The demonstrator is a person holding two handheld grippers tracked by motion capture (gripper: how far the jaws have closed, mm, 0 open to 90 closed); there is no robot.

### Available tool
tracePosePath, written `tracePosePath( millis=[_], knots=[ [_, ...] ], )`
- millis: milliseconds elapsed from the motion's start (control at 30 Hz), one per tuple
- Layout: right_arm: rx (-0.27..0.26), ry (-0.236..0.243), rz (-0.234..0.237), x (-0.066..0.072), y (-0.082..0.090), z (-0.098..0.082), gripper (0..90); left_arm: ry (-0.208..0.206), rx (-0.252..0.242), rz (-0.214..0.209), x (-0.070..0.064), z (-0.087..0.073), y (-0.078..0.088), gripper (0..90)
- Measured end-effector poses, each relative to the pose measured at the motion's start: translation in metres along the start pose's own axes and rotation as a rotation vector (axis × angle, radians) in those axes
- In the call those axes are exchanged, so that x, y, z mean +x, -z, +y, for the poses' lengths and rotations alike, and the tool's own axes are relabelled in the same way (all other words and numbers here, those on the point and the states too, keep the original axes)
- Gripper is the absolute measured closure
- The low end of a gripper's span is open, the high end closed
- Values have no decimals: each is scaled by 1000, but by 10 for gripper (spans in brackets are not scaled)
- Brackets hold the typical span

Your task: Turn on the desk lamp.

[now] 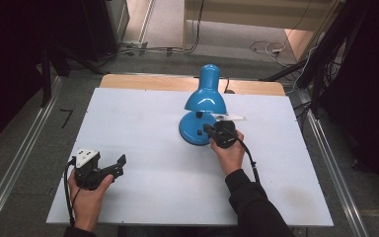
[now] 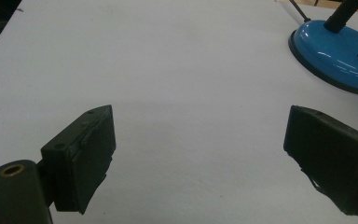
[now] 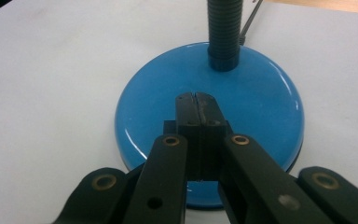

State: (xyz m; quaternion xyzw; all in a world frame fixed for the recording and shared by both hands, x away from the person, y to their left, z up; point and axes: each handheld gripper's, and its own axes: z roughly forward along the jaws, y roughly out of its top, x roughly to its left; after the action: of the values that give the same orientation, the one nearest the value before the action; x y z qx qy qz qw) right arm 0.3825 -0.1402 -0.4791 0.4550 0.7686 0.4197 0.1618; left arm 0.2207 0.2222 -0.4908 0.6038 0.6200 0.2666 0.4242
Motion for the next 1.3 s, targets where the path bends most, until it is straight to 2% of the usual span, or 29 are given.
tracePosePath(
  millis=[167, 367, 533, 1033, 1100, 1300],
  knots=[
    [1, 16, 5, 3, -1, -1, 875, -8, 3, 0, -2, 0, 0, 92],
    [5, 13, 9, 7, -8, -4, 875, -3, 1, 0, -1, 0, 0, 92],
    [-13, 13, 7, 12, -12, -6, 875, -4, 9, -2, 0, 0, 0, 92],
    [1, 9, -6, 9, -14, -10, 874, -7, 11, 7, 0, -1, -1, 92],
    [-1, 26, -17, 11, -14, -10, 874, -7, 11, 7, 0, -1, 0, 92],
    [-10, 30, -27, 13, -14, -12, 874, -9, 11, 7, -1, -1, 0, 92]
  ],
)
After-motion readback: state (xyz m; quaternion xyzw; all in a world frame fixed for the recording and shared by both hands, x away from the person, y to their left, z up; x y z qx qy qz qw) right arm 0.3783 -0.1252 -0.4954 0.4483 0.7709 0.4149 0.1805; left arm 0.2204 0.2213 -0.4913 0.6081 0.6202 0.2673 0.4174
